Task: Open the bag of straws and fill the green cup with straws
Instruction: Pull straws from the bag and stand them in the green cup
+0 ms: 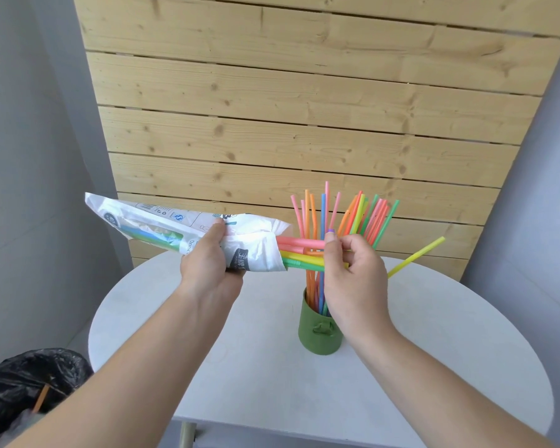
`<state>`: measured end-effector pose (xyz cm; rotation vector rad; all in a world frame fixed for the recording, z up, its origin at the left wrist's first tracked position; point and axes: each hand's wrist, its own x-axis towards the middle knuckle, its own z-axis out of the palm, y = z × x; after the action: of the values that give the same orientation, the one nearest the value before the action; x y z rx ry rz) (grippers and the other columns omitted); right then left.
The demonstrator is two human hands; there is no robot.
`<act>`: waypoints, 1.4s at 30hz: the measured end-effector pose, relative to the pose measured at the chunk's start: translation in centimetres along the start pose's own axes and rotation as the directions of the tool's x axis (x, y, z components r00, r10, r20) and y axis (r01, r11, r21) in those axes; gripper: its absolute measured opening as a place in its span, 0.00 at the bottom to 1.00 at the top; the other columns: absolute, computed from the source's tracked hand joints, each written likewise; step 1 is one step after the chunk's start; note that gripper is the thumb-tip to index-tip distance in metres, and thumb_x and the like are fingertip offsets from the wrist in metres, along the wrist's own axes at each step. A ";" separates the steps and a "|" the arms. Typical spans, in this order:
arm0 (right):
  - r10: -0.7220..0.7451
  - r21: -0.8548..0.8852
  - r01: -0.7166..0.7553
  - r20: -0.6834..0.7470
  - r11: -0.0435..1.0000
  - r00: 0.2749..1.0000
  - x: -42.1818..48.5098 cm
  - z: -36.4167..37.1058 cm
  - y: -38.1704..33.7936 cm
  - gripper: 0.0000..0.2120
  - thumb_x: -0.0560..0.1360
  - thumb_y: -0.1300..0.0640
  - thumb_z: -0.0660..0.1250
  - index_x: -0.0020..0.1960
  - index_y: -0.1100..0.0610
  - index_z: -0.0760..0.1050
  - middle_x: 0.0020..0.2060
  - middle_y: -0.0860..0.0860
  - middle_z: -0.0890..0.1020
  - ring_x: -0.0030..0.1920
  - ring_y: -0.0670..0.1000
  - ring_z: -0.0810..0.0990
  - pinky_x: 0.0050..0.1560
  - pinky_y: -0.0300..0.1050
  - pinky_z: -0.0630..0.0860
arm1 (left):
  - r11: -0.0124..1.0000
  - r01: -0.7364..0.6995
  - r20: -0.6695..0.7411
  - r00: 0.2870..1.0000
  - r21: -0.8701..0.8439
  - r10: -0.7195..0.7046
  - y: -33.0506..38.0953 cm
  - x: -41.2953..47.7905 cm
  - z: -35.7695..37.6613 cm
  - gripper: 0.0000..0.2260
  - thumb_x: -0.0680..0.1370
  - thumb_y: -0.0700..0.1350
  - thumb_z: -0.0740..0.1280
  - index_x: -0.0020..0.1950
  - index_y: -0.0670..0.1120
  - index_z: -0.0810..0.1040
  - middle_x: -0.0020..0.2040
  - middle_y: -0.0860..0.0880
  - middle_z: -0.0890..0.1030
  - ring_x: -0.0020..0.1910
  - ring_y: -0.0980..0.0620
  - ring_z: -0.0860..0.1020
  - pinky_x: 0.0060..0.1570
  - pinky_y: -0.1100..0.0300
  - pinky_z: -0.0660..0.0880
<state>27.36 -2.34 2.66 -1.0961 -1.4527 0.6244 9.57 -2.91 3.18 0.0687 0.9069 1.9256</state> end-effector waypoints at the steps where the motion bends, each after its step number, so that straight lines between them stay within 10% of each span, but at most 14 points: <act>1: 0.005 -0.006 -0.005 0.002 1.000 1.000 0.0 0.0 0.0 0.16 0.80 0.47 0.62 0.38 0.54 0.73 0.25 0.43 0.74 0.28 0.44 0.71 0.32 0.40 0.67 | 1.000 -0.001 -0.001 1.000 0.000 0.001 0.0 0.0 0.0 0.19 0.80 0.41 0.74 0.70 0.41 0.77 0.59 0.44 0.87 0.46 0.48 0.88 0.44 0.46 0.87; 9: -0.253 -0.191 0.281 0.157 0.941 0.955 -0.6 -0.5 0.0 0.15 0.75 0.37 0.62 0.49 0.48 0.71 0.36 0.45 0.80 0.33 0.49 0.78 0.34 0.47 0.74 | 1.000 0.016 -0.023 1.000 -0.010 -0.016 -0.1 0.1 -0.1 0.17 0.80 0.41 0.74 0.68 0.41 0.78 0.59 0.45 0.87 0.52 0.46 0.88 0.56 0.43 0.85; 19: -0.415 -0.367 0.440 0.147 0.820 0.898 1.1 -1.6 0.6 0.25 0.77 0.38 0.60 0.30 0.55 0.65 0.20 0.49 0.67 0.25 0.56 0.69 0.24 0.48 0.68 | 0.996 0.088 -0.021 0.996 0.019 -0.087 -0.6 -0.2 0.0 0.16 0.80 0.41 0.75 0.67 0.41 0.79 0.59 0.45 0.87 0.49 0.47 0.88 0.54 0.45 0.85; 35: -0.058 -0.103 0.068 0.093 0.992 0.994 2.6 -2.0 0.4 0.18 0.77 0.40 0.66 0.37 0.53 0.74 0.27 0.48 0.77 0.32 0.52 0.78 0.34 0.46 0.72 | 0.997 0.074 -0.047 0.996 -0.016 -0.075 0.3 1.2 -0.8 0.19 0.80 0.40 0.74 0.71 0.41 0.77 0.59 0.45 0.87 0.51 0.46 0.88 0.40 0.46 0.87; 42: 0.124 0.227 -0.147 0.112 0.963 0.986 3.6 -2.9 -0.8 0.14 0.76 0.50 0.72 0.35 0.54 0.75 0.21 0.46 0.71 0.20 0.46 0.65 0.25 0.40 0.62 | 0.995 0.088 -0.039 0.995 -0.048 -0.090 0.3 1.0 -0.7 0.18 0.81 0.40 0.73 0.70 0.41 0.78 0.59 0.45 0.87 0.52 0.46 0.88 0.48 0.47 0.86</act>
<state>30.22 -0.11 5.60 -0.9949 -1.3531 0.9342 8.52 -2.59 2.56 -0.0387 0.8779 1.8703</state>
